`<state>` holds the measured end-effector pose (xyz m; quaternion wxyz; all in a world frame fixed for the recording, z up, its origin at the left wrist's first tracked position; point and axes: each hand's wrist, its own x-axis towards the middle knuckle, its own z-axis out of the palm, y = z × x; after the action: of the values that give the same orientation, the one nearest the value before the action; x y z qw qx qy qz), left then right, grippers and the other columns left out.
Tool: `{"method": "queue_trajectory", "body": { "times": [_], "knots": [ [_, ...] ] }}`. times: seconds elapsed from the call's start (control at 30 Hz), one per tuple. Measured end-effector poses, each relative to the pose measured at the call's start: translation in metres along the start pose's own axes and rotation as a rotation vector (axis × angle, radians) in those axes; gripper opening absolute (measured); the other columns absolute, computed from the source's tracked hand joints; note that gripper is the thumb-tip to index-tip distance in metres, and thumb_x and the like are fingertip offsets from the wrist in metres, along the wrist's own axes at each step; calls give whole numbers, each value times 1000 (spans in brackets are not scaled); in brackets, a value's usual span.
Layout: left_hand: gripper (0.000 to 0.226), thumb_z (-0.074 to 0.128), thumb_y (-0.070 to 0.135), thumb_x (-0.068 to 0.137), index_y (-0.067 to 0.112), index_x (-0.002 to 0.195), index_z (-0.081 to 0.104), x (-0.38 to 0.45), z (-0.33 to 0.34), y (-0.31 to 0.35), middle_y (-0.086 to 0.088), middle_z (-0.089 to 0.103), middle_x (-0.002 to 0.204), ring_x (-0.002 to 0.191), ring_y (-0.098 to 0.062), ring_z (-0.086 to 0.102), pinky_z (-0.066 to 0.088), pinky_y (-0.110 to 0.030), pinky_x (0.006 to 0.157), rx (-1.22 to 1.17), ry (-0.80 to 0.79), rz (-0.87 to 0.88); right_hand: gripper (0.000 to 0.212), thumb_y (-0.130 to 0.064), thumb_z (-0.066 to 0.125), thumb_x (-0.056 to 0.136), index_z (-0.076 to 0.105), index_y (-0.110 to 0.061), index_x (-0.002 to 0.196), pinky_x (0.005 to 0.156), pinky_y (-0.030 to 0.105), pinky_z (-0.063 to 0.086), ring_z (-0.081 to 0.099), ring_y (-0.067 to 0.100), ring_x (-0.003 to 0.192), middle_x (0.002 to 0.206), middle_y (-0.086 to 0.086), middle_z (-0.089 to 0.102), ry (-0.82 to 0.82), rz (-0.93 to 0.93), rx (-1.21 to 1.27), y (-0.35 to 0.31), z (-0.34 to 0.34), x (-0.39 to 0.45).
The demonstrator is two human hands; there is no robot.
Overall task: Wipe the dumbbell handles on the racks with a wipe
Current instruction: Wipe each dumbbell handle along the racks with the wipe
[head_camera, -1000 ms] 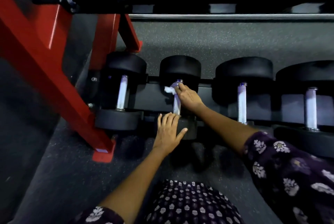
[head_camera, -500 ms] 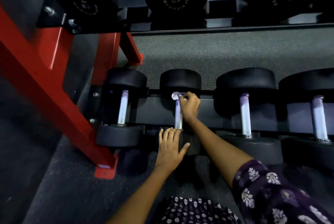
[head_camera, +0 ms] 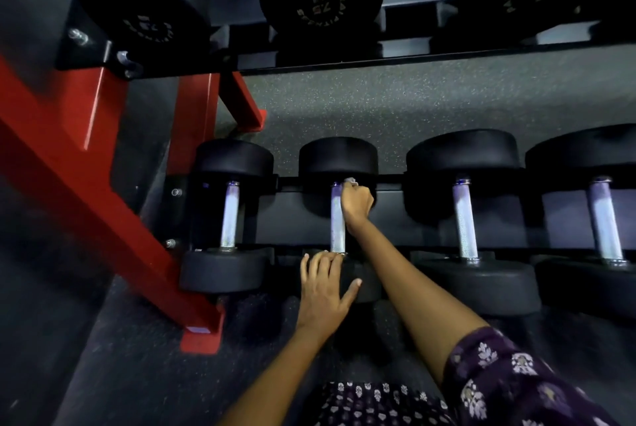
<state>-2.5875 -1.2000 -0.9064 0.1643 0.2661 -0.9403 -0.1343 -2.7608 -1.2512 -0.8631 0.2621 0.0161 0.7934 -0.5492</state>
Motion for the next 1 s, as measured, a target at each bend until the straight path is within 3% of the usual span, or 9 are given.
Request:
{"method": "queue_trajectory", "body": {
  "times": [0.1,0.2,0.27,0.43,0.57,0.67,0.77,0.9,1.0],
  "knots": [
    [52,27,53,100,10,118,51,0,1,0,-10,61,111,110,-21,46,25,-45,107,11,16,2,41,-19,39,97,61,15,103,89,36,33,51,41,110,111,34,56,28,-71,7,1,6,-11],
    [50,39,47,95,7,117,58,-1,3,-1,-10,61,112,111,-21,46,23,-45,109,4,31,12,36,-15,50,94,64,18,96,72,25,37,60,38,93,103,29,63,119,-106,28,3,13,-13],
    [48,42,45,92,5,115,60,-1,4,-1,-10,61,111,110,-21,46,23,-44,109,4,44,16,30,-11,53,93,65,16,97,60,15,40,62,31,79,98,21,66,95,2,124,-3,11,-13],
    [44,44,45,92,9,116,53,-1,4,0,-11,61,108,108,-22,47,27,-46,106,19,49,33,29,-16,55,93,66,11,95,72,30,49,64,25,82,88,21,66,119,359,361,-9,3,0],
    [46,39,49,96,10,117,52,0,3,-2,-11,60,110,109,-24,48,28,-48,105,22,38,34,51,0,33,96,46,-9,47,30,11,33,44,10,33,33,1,44,-52,479,538,-6,2,19],
    [52,26,53,101,10,117,52,-1,3,-1,-11,60,110,110,-23,48,27,-48,105,25,35,27,26,-9,42,96,60,3,81,58,24,48,62,24,74,79,19,63,-20,410,372,-10,5,10],
    [56,24,53,101,9,116,54,0,3,-1,-11,61,111,110,-24,50,27,-47,106,22,24,20,34,-15,43,97,61,11,107,82,36,44,58,37,106,112,26,62,66,321,193,-12,7,4],
    [50,33,51,98,10,115,55,-1,5,-2,-10,61,111,109,-24,51,26,-47,106,34,26,18,30,0,35,90,49,-8,64,37,16,34,50,13,36,43,5,54,-84,417,391,2,5,28],
    [53,26,53,100,11,116,54,-1,4,-1,-10,61,110,110,-22,47,25,-46,107,30,37,20,29,1,37,90,50,-9,66,37,16,37,53,12,38,44,4,55,-93,424,310,2,6,30]
  ]
}}
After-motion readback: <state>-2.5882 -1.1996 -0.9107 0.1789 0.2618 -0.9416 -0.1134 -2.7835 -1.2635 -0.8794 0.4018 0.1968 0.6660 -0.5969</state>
